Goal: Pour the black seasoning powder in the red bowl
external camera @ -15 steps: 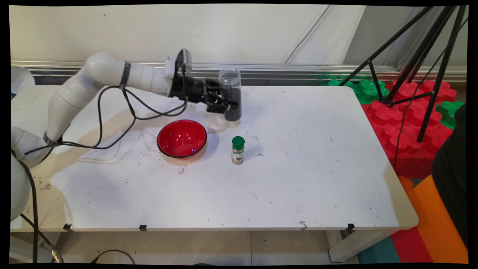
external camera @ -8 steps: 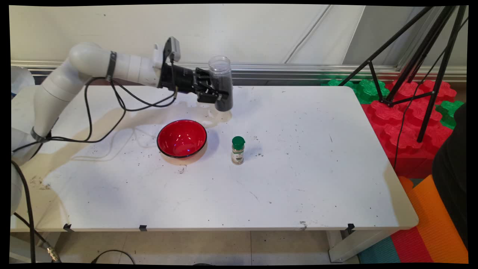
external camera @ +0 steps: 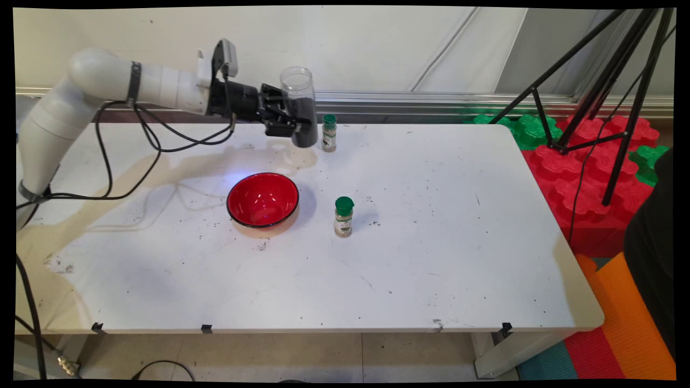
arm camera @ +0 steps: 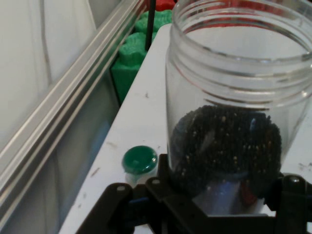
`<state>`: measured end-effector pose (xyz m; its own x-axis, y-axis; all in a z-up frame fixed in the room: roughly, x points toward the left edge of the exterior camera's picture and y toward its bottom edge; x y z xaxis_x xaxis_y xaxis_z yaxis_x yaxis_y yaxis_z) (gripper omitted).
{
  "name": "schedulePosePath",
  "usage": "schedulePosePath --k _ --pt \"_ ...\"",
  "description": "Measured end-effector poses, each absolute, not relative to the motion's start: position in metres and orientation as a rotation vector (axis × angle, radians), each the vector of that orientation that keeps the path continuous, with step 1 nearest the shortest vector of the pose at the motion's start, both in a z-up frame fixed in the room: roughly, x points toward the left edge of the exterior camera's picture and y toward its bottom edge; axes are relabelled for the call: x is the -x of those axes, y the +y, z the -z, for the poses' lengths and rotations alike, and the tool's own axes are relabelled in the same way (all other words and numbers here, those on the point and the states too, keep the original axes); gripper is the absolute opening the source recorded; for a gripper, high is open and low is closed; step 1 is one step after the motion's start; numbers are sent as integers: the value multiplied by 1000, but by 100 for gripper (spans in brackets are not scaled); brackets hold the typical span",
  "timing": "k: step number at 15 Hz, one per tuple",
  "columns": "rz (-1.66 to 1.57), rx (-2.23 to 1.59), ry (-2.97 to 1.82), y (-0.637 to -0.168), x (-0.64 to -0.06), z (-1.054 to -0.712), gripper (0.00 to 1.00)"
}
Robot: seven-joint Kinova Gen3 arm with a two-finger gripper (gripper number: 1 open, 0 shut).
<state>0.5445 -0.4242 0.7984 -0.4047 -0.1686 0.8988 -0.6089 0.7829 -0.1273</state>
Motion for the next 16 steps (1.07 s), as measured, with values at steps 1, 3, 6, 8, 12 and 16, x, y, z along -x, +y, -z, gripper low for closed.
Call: schedulePosePath --k 1,3,6,8,12,16 --pt "-559 -582 -1965 -421 -549 -801 0" --pt "-582 -571 -1972 -416 -555 -804 0" --pt "-624 -551 -1996 -408 -566 -804 0" --pt "-654 -538 -2015 -403 -572 -802 0" --pt "-703 -502 -2053 -395 -577 -798 0" --pt "-755 -443 -2091 -390 -579 -794 0"
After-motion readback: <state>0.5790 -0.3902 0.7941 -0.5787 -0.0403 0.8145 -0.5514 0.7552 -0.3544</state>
